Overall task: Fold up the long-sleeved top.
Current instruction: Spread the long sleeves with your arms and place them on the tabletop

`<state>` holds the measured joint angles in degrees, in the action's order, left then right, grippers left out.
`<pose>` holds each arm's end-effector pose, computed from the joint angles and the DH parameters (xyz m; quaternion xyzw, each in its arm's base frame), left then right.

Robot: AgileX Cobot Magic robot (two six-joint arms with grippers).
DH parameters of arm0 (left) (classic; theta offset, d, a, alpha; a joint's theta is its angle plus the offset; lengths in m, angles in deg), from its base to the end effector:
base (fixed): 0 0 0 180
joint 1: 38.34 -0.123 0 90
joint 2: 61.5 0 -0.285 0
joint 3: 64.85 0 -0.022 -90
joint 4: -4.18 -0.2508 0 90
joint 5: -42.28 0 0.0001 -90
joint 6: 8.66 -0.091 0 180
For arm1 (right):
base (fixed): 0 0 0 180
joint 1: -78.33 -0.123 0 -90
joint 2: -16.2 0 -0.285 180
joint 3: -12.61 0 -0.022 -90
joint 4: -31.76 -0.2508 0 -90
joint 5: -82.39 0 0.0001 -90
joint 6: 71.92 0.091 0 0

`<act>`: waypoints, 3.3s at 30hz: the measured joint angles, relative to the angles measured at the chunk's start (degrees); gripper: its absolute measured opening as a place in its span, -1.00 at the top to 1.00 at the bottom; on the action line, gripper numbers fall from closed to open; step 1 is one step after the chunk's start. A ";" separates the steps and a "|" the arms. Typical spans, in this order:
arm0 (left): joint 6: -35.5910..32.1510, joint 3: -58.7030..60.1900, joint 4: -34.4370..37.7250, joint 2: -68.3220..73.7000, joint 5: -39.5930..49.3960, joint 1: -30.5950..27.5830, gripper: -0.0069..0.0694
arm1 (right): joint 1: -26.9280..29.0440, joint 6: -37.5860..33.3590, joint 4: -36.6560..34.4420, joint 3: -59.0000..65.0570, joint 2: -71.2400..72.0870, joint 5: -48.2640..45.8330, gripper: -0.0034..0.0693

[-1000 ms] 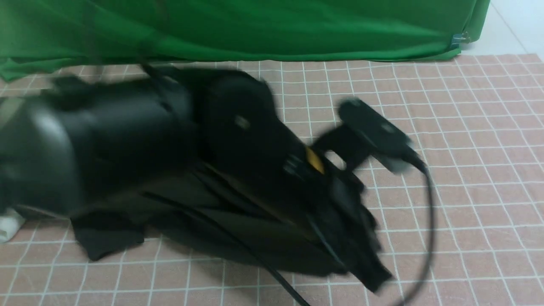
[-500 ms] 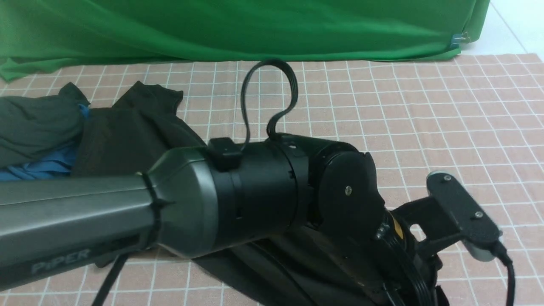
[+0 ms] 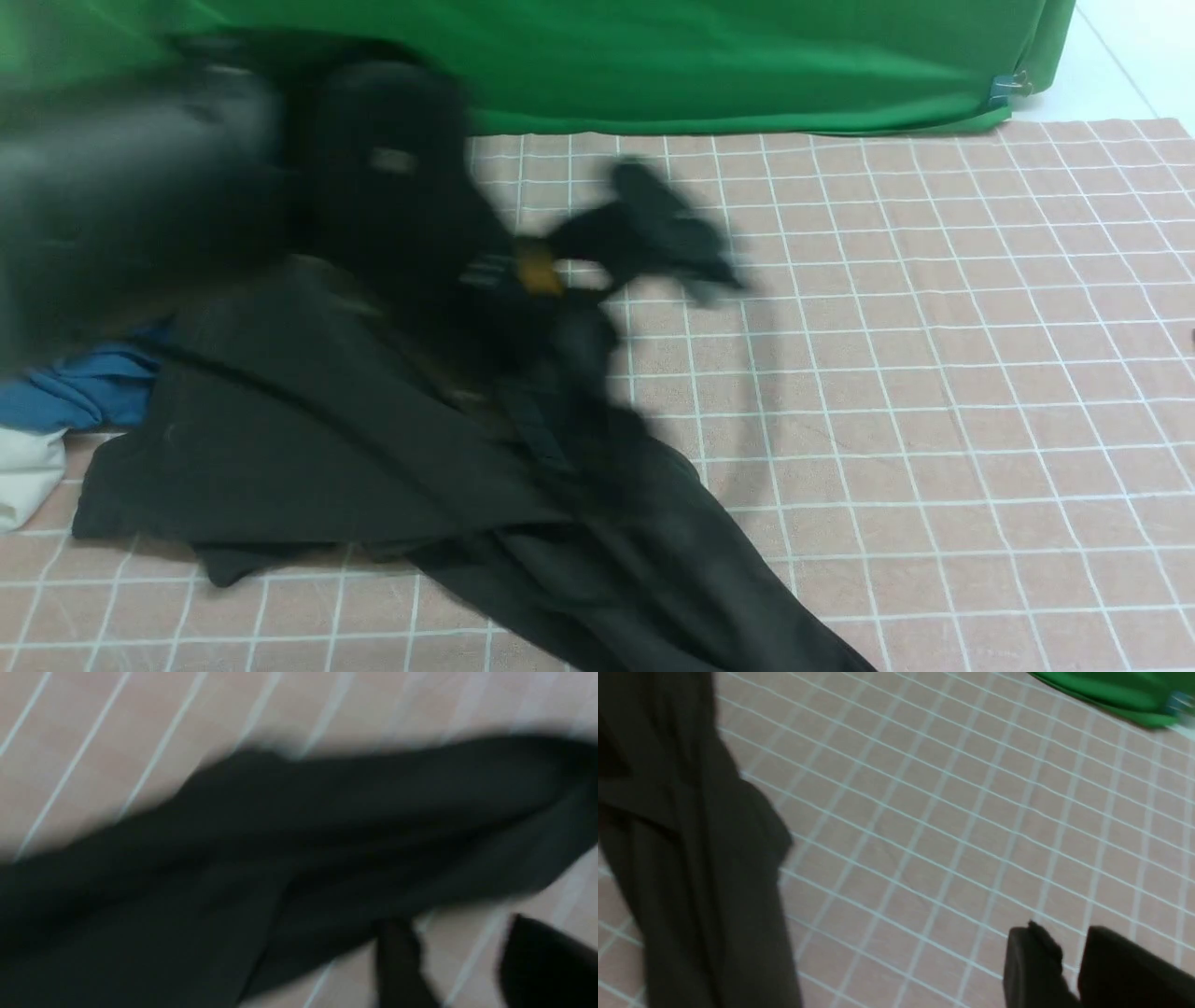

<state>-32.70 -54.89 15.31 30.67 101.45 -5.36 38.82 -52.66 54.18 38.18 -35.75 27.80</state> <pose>0.2351 -0.1705 0.2918 0.4375 0.8799 -0.1026 0.1542 0.1188 0.0613 0.3675 -0.1956 0.8757 0.0293 0.4404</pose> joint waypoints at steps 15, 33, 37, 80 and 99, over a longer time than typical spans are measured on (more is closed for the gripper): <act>-9.80 23.67 4.19 -5.07 -19.65 -52.99 -0.18 | -0.01 -15.36 -12.80 5.35 0.00 10.50 0.43; -15.37 23.73 6.36 9.27 -31.27 -56.67 0.12 | -0.01 -19.25 -14.42 6.10 0.00 15.10 0.43; -20.46 23.73 11.75 9.73 -30.81 -56.73 0.17 | -0.01 -19.25 -14.42 6.10 0.00 15.17 0.43; -3.98 -36.13 9.26 21.17 -7.34 12.94 0.72 | -0.01 6.68 17.46 -4.09 4.60 -13.60 0.84; -9.29 -51.51 13.36 43.88 -5.16 17.83 -0.84 | -0.01 8.16 10.49 -4.11 10.25 -15.01 0.82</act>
<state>-41.98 -106.40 28.67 74.55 96.29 12.46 38.81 -44.50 64.67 34.08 -25.50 12.78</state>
